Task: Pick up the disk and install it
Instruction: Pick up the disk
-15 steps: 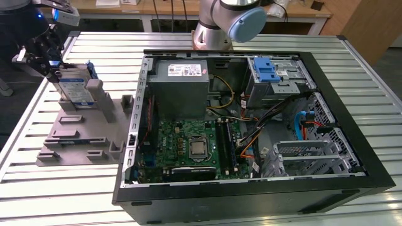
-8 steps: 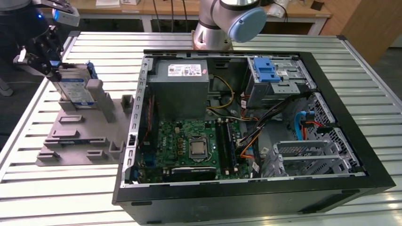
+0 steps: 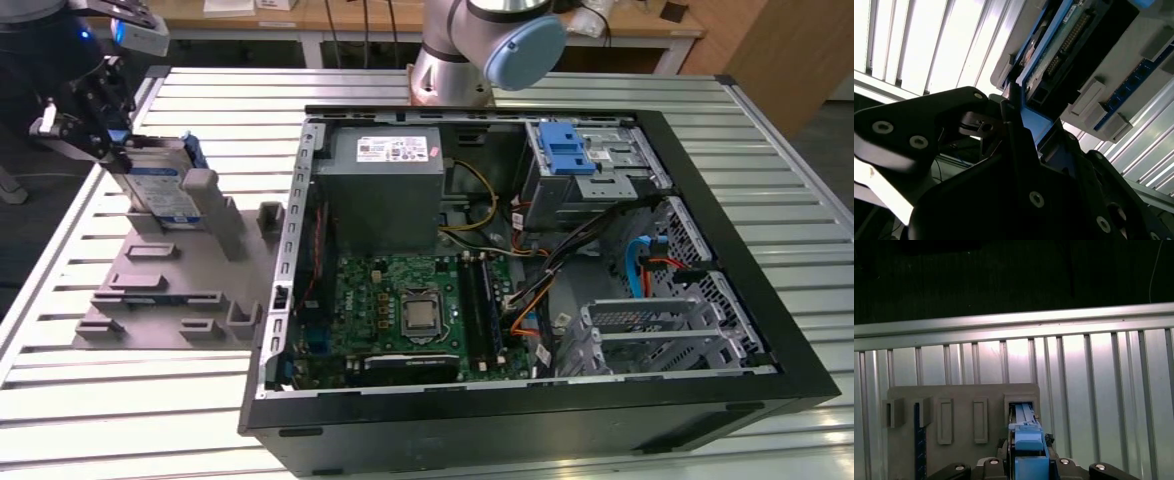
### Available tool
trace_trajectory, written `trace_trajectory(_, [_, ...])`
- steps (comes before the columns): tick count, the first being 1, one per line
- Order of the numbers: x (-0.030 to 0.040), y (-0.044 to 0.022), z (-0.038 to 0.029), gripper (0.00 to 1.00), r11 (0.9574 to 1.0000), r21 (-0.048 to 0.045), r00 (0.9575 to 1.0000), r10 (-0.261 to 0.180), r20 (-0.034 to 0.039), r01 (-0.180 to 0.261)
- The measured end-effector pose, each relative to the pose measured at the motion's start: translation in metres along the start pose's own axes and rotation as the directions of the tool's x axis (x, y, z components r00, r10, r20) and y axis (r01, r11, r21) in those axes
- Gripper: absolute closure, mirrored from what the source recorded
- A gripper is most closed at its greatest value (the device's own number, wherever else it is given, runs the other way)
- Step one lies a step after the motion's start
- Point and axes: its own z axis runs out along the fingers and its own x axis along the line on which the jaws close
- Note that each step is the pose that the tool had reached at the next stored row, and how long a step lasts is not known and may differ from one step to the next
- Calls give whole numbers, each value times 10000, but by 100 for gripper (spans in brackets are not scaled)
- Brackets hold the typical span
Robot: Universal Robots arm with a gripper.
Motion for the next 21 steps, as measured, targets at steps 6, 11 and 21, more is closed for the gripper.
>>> trace_trajectory(6, [9,3,0,63,9994,-7,9994,-337,-6,337])
trace_trajectory(11, [15,3,0,63,9978,-15,9978,-668,-13,668])
trace_trajectory(21, [16,3,0,56,9976,-15,9976,-687,-14,687])
